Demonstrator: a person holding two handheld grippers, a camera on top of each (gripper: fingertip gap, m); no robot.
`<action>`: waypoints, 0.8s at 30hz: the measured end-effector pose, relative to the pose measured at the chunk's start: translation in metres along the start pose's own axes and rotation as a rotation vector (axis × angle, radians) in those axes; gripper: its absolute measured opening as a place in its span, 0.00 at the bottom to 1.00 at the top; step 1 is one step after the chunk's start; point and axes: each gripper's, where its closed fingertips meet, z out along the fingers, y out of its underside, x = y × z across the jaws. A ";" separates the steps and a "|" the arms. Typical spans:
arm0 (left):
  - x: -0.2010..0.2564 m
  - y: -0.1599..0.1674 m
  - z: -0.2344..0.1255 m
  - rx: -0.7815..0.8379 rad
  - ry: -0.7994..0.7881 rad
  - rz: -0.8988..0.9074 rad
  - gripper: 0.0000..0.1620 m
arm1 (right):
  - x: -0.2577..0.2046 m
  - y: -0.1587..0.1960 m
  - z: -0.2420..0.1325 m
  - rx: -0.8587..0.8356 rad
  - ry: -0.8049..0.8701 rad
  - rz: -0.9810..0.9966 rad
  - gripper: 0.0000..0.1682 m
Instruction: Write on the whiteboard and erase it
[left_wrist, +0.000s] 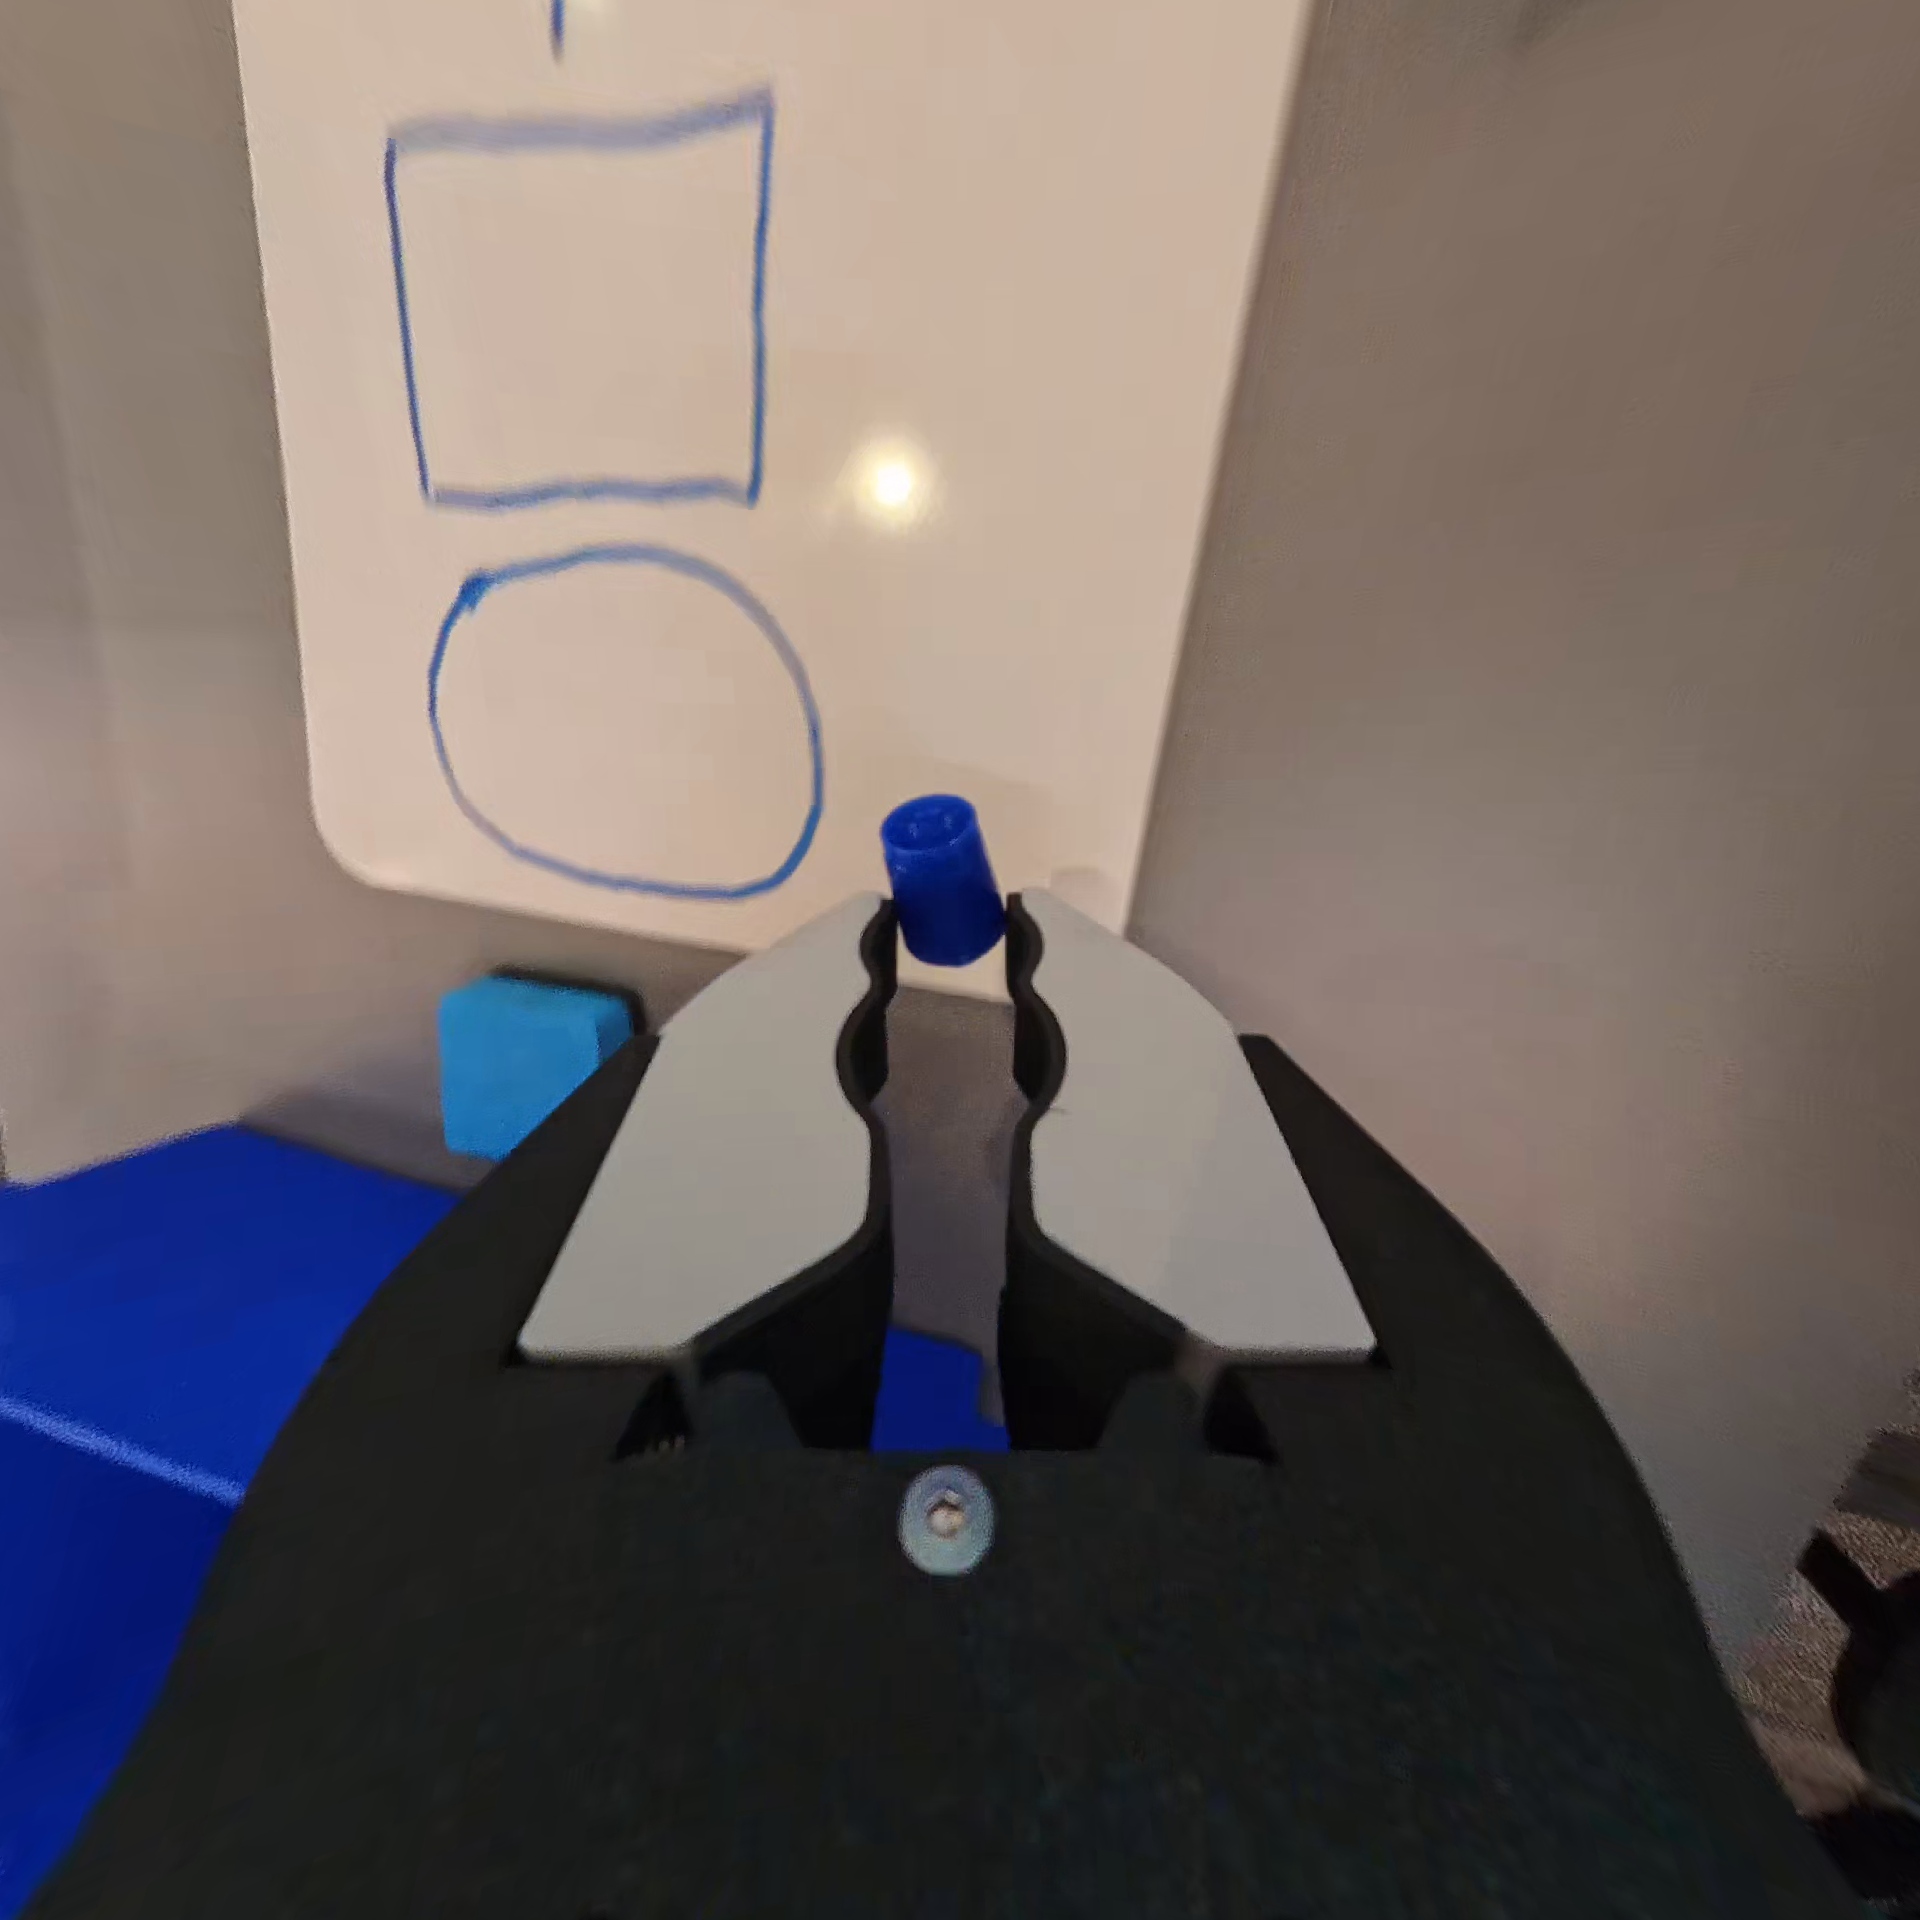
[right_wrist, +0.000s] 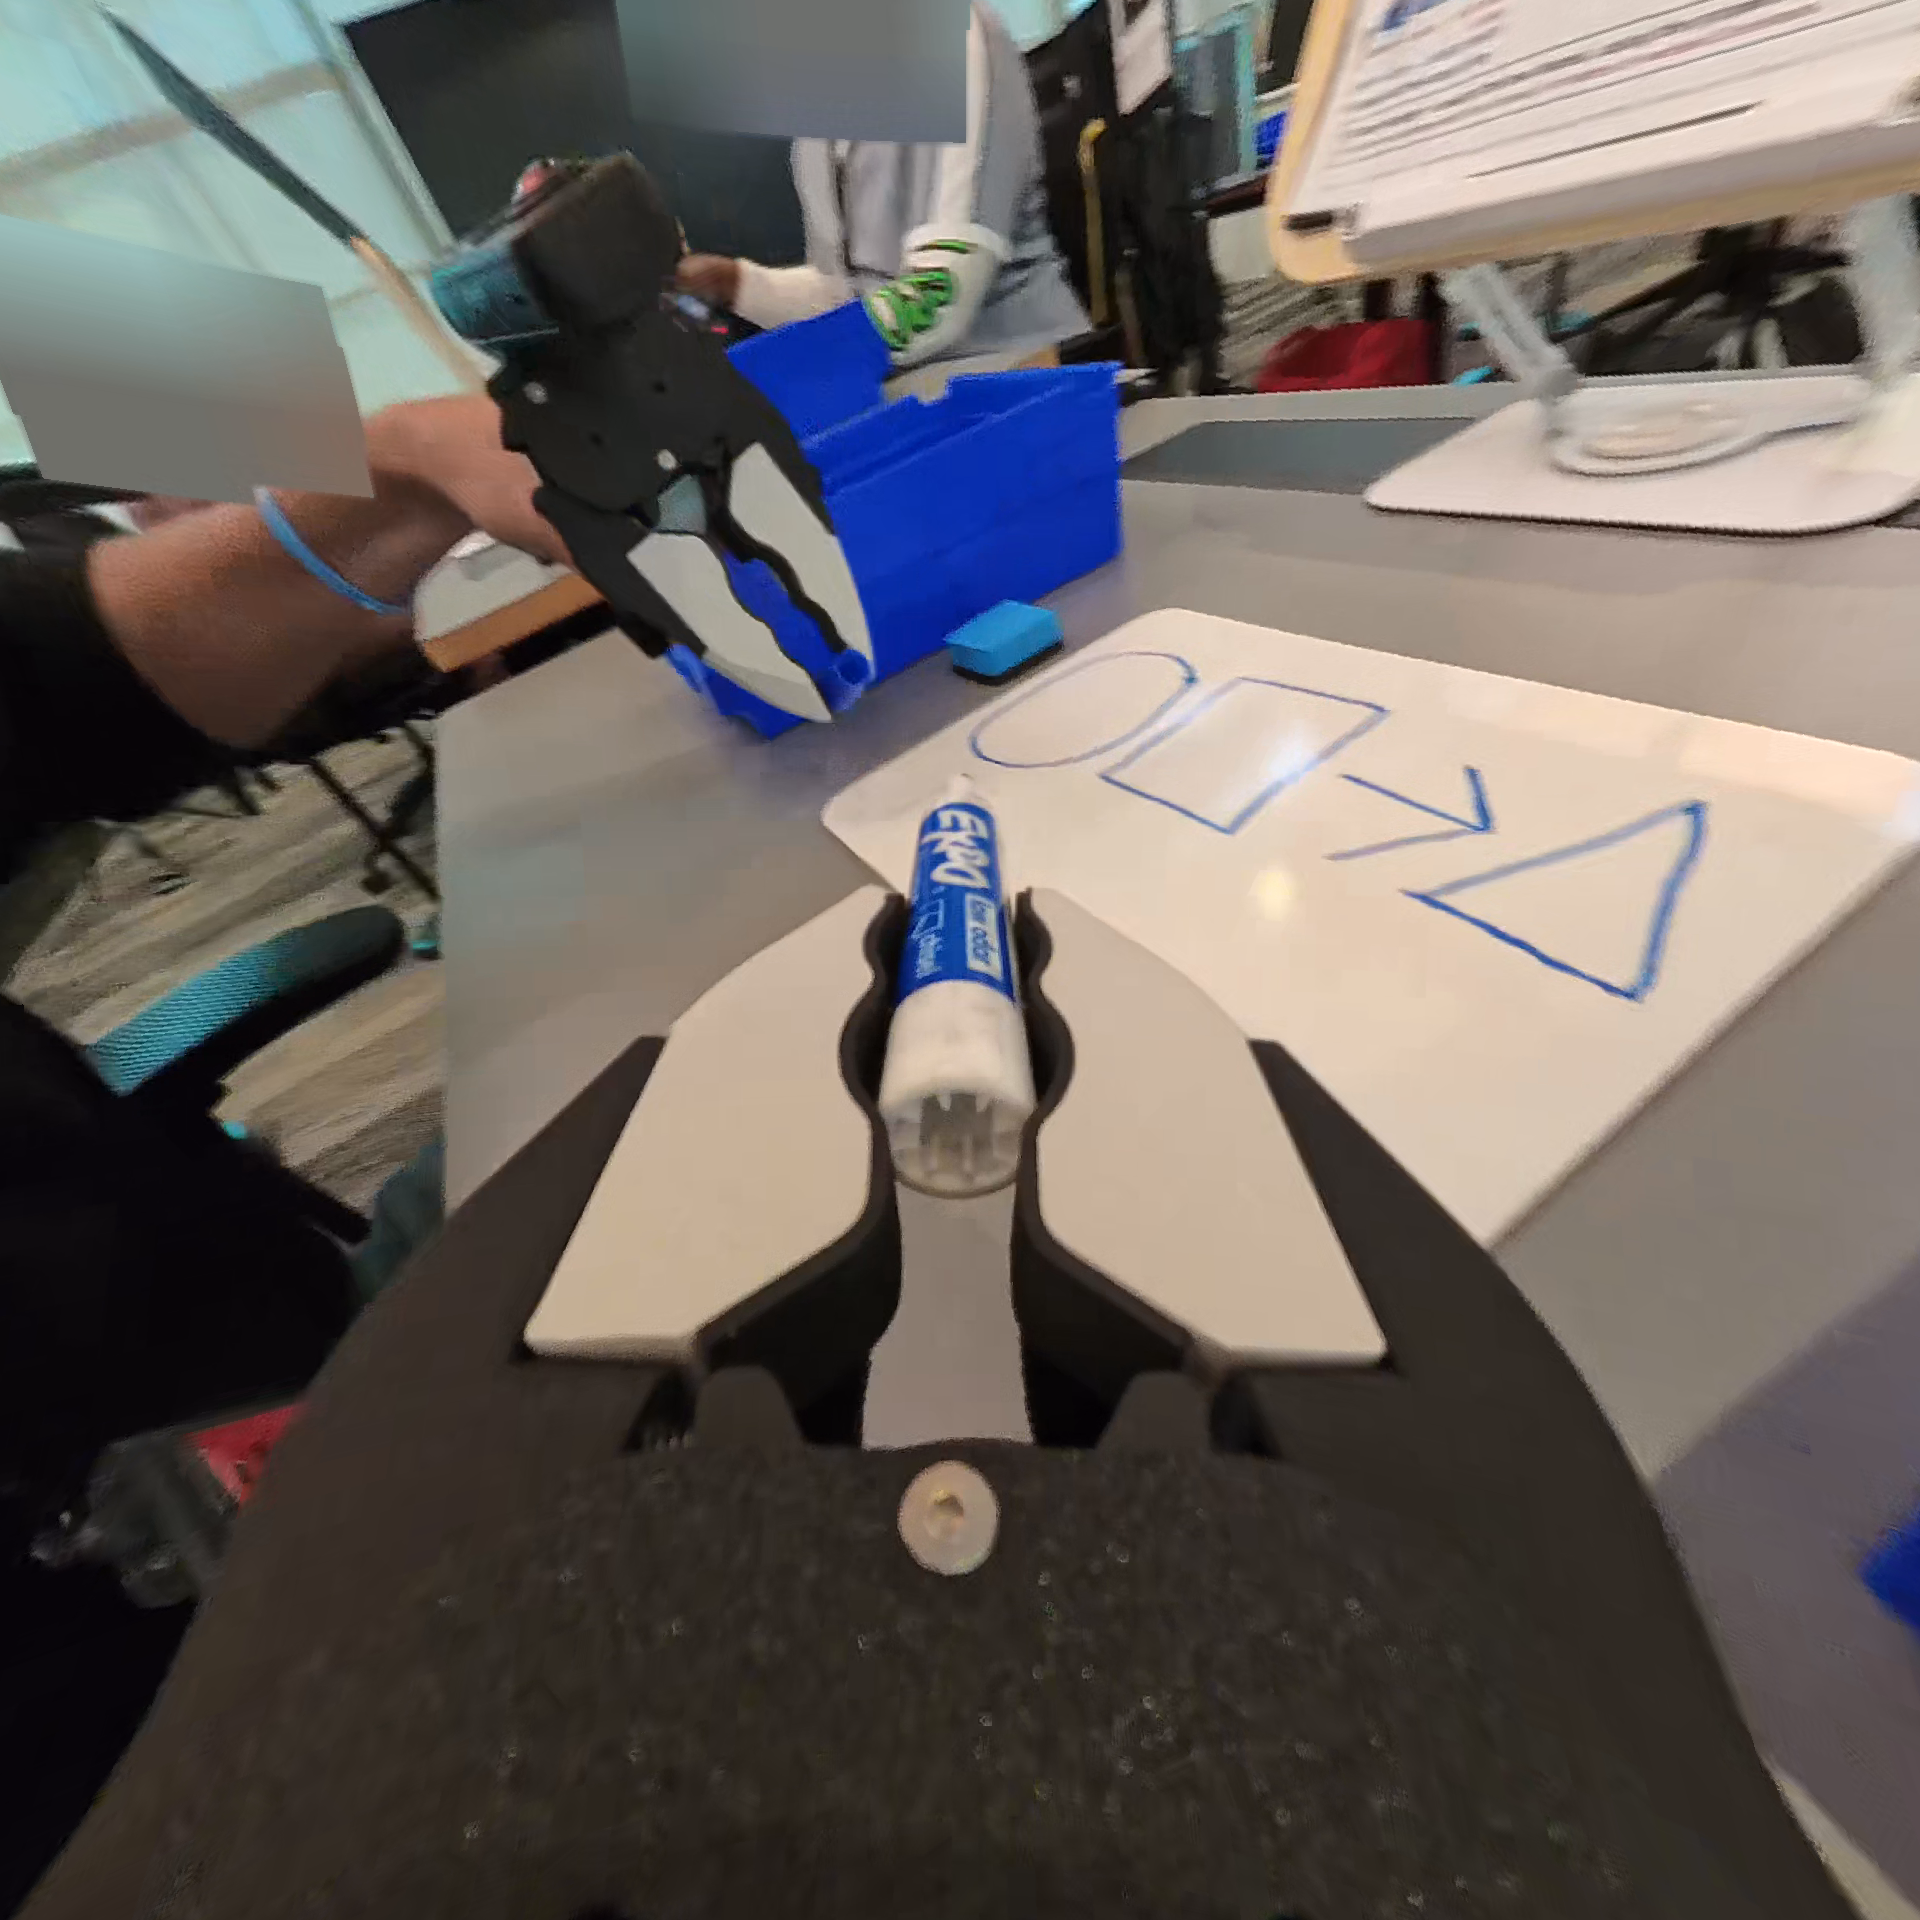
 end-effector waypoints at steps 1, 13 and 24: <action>0.008 -0.009 -0.003 0.037 0.026 0.011 0.12 | -0.003 -0.004 0.006 -0.002 -0.040 0.007 0.11; 0.057 -0.061 -0.007 0.106 0.145 0.256 0.12 | -0.047 -0.007 0.066 -0.222 -0.210 -0.154 0.12; 0.061 -0.069 -0.007 0.027 0.119 0.329 0.12 | -0.042 -0.003 0.062 -0.240 -0.200 -0.163 0.12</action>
